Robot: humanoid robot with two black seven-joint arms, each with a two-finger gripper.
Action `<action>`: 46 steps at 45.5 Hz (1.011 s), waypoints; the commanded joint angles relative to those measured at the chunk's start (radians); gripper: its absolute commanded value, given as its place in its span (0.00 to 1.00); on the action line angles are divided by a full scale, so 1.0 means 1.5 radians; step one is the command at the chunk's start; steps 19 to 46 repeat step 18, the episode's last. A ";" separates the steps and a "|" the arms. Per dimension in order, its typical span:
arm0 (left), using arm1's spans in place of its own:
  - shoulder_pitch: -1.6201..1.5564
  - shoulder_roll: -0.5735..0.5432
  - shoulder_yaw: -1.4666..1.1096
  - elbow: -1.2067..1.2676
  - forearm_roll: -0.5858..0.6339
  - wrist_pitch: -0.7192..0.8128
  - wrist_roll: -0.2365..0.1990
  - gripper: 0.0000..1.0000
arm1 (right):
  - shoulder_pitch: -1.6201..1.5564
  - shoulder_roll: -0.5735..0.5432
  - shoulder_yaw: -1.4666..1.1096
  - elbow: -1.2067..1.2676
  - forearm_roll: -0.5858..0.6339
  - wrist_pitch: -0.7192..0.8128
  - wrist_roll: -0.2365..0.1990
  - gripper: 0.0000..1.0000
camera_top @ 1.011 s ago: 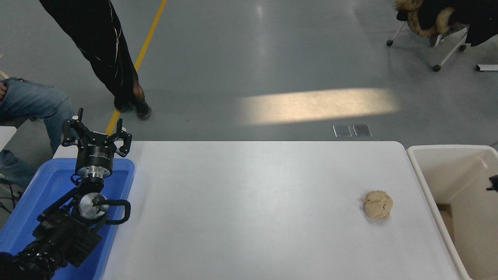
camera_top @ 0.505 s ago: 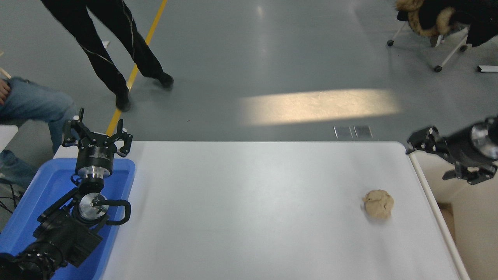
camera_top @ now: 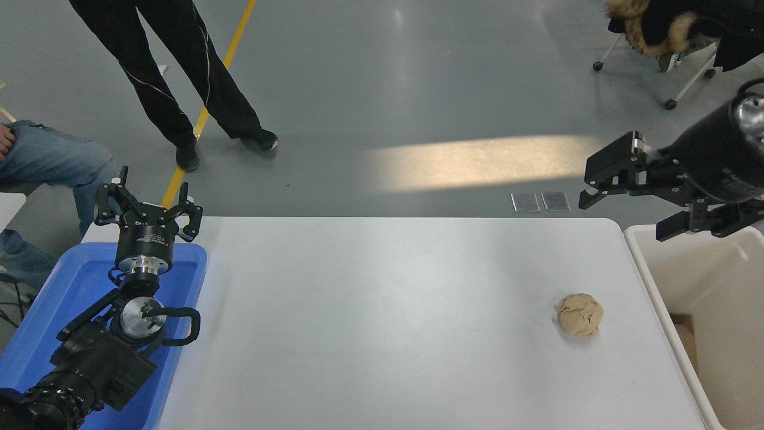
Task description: Pick up foil plate and place in dustbin
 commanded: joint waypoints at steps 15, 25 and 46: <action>-0.001 0.000 0.000 0.000 -0.001 0.000 0.000 0.99 | -0.023 0.009 -0.008 0.000 0.060 -0.011 -0.002 1.00; 0.000 0.000 0.000 0.000 -0.001 0.000 0.000 0.99 | -0.018 0.009 -0.004 0.000 0.062 -0.011 -0.002 1.00; 0.000 0.000 0.000 0.000 -0.001 0.000 0.000 0.99 | -0.018 0.009 -0.004 0.000 0.062 -0.011 -0.002 1.00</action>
